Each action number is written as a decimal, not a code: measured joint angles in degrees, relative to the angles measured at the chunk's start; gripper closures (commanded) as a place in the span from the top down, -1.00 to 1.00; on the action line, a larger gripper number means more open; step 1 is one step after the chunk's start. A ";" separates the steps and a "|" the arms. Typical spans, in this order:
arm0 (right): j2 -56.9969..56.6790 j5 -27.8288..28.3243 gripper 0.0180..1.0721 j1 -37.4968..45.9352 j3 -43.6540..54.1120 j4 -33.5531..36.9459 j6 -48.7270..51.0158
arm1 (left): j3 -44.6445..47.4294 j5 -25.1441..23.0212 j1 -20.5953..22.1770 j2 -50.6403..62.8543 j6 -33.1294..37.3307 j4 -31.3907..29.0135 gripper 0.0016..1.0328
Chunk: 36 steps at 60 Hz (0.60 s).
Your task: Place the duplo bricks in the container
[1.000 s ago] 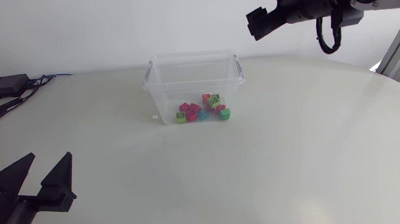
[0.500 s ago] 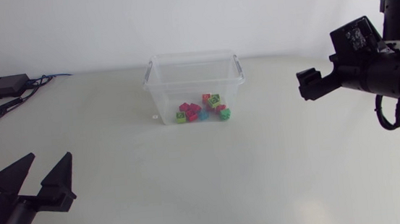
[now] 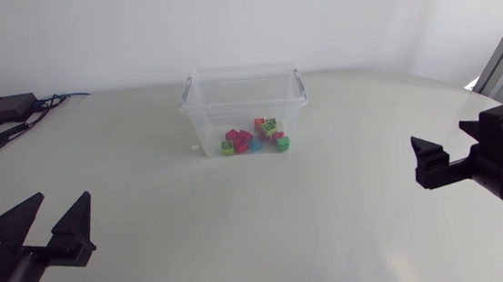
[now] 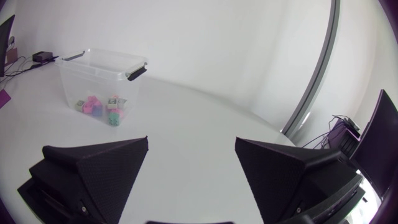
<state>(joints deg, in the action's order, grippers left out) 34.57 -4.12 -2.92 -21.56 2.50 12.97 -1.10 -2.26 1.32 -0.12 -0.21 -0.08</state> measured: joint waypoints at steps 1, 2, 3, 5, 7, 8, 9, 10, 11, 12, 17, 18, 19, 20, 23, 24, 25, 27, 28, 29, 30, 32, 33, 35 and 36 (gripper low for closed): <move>-1.38 0.00 0.92 0.31 0.50 0.13 -0.24 | 0.00 0.00 0.00 0.00 0.00 0.00 0.92; -2.08 0.02 0.92 0.46 0.76 0.22 -0.28 | 0.00 0.00 0.00 0.00 0.00 0.00 0.92; -3.08 0.02 0.92 0.61 1.09 0.28 -0.50 | 0.00 0.00 0.00 0.00 0.00 0.00 0.92; -4.74 0.02 0.92 0.87 1.70 0.31 -0.87 | 0.00 0.00 0.00 0.00 0.00 0.00 0.92; -6.23 0.04 0.92 0.98 2.36 0.33 -1.05 | 0.00 0.02 0.00 0.00 0.00 0.00 0.92; -6.73 0.09 0.92 1.07 2.64 0.31 -1.16 | 0.00 0.02 -0.02 0.00 0.00 0.00 0.92; -7.54 0.35 0.92 1.18 3.02 0.33 -1.29 | 0.00 0.02 -0.02 0.00 0.00 0.00 0.92; -8.00 0.44 0.92 1.18 3.28 0.35 -1.44 | 0.00 0.04 -0.02 0.00 0.00 0.00 0.92; -8.52 0.52 0.92 1.18 3.58 0.28 -1.62 | 0.00 0.07 -0.02 0.00 0.00 0.00 0.92; -8.94 0.55 0.92 1.18 3.85 0.31 -1.81 | 0.00 0.15 -0.02 0.00 0.00 0.00 0.92; -12.07 1.09 0.92 1.22 5.88 0.26 -2.99 | 0.00 0.48 -0.02 0.00 0.00 0.00 0.92; -12.79 1.16 0.92 1.22 6.43 0.26 -3.34 | 0.00 0.70 -0.02 0.00 0.00 0.00 0.92; -13.22 1.29 0.92 1.22 6.75 0.26 -3.61 | 0.00 0.72 -0.02 0.00 0.00 0.00 0.92; -13.73 1.31 0.92 1.22 7.10 0.26 -3.72 | 0.00 0.76 -0.02 0.00 0.00 0.00 0.92; -15.19 1.36 0.92 1.33 8.04 0.26 -4.22 | 0.00 0.90 -0.02 0.00 0.00 0.00 0.92; -15.65 1.38 0.92 1.42 8.31 0.24 -4.31 | 0.00 0.90 -0.02 0.00 0.00 0.00 0.92; -16.09 1.42 0.92 1.51 8.59 0.24 -4.50 | 0.00 0.90 -0.02 0.00 0.00 0.00 0.92; -17.16 1.53 0.92 1.55 9.22 0.20 -4.98 | 0.00 0.92 -0.02 0.00 0.00 0.00 0.92; -17.62 1.51 0.92 1.60 9.49 0.20 -5.11 | 0.00 0.94 -0.02 0.00 0.00 0.00 0.92; -18.38 1.55 0.92 1.60 10.01 0.15 -5.40 | 0.00 1.07 -0.02 0.00 0.00 0.00 0.92; -18.84 1.73 0.92 1.60 10.32 0.02 -5.57 | 0.00 1.07 -0.02 0.00 0.00 0.00 0.92; -20.22 2.08 0.92 1.66 11.28 -0.02 -6.12 | 0.00 1.11 -0.07 0.00 0.00 0.00 0.92; -20.72 2.23 0.92 1.66 11.61 0.00 -6.29 | 0.00 1.11 -0.13 0.00 0.00 0.00 0.92; -21.70 2.49 0.92 1.84 12.28 -0.17 -6.84 | 0.00 1.11 -0.13 0.00 0.00 0.00 0.92; -22.12 2.54 0.92 1.90 12.55 -0.15 -6.95 | 0.00 1.11 -0.13 0.00 0.00 0.00 0.92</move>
<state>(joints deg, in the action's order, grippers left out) 12.45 -1.58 -1.02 -9.02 2.35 6.02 -1.10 -1.15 1.19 -0.12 -0.21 -0.08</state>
